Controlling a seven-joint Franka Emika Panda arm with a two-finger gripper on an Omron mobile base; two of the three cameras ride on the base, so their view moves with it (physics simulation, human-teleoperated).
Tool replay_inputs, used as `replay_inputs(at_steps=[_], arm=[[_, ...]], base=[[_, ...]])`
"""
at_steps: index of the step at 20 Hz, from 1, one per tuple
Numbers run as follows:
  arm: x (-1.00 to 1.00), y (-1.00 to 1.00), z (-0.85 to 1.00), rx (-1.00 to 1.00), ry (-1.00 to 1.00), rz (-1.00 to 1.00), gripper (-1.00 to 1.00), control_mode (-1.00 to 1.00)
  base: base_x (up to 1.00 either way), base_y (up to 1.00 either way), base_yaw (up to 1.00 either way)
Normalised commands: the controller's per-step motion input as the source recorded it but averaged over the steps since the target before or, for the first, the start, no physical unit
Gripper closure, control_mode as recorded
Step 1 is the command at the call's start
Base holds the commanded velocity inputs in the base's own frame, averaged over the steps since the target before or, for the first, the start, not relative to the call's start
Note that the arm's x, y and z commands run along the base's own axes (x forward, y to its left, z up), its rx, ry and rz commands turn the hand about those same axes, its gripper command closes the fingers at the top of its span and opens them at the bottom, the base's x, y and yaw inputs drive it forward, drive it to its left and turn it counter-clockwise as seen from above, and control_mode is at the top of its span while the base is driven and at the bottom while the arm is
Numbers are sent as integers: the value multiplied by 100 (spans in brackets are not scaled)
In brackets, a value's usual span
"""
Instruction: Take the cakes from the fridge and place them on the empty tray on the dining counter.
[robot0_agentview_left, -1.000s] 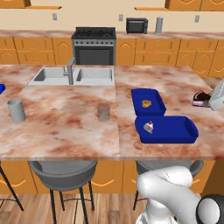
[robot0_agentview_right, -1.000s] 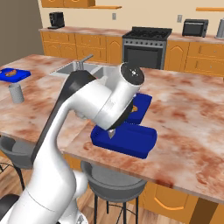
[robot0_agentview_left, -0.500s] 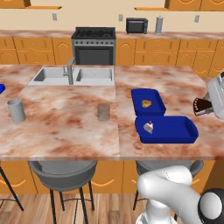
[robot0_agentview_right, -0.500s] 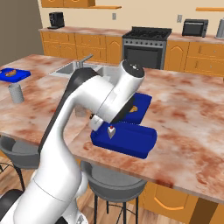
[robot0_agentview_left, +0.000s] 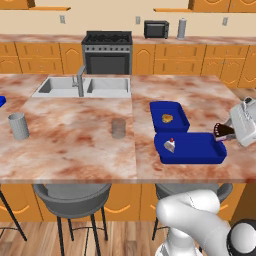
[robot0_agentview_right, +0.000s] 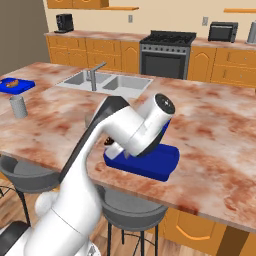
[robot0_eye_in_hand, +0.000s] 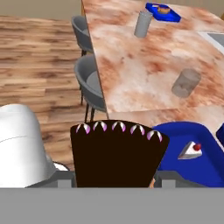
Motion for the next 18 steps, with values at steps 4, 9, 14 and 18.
replay_inputs(at_steps=[4,9,14,18], arm=[[35,-17,-26,11,13,1,100,-100],[28,-40,-17,7,17,0,100,-100],[26,-22,-50,1,-2,0,100,-100],[49,0,-57,0,-3,0,100,-100]], base=[[0,0,0],[0,0,0],[0,0,0],[0,0,0]])
